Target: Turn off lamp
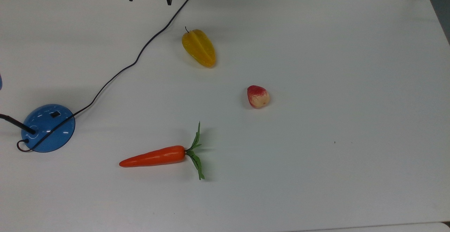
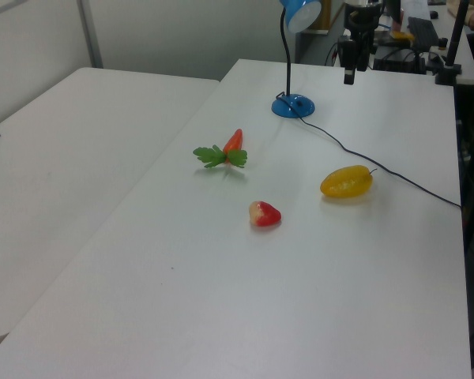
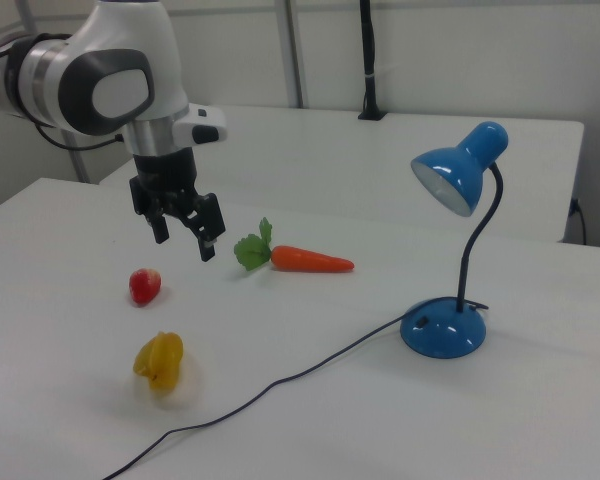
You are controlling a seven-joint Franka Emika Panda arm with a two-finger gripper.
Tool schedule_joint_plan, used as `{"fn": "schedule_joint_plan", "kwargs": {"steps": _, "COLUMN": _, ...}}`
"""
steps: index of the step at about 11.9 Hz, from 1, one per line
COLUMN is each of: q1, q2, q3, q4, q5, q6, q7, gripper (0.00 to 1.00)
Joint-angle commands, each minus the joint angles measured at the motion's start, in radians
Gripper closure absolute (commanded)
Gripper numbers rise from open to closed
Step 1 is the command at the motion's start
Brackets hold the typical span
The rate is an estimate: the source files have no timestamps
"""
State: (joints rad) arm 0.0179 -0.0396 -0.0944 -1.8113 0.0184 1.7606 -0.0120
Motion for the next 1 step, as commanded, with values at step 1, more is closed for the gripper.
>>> {"fn": "schedule_joint_plan", "kwargs": {"steps": 1, "q1": -0.016, "q2": -0.016, "q3": 0.028, "q4": 0.000, "q5": 0.005, "q6": -0.038, "q7": 0.001, "gripper": 0.00}}
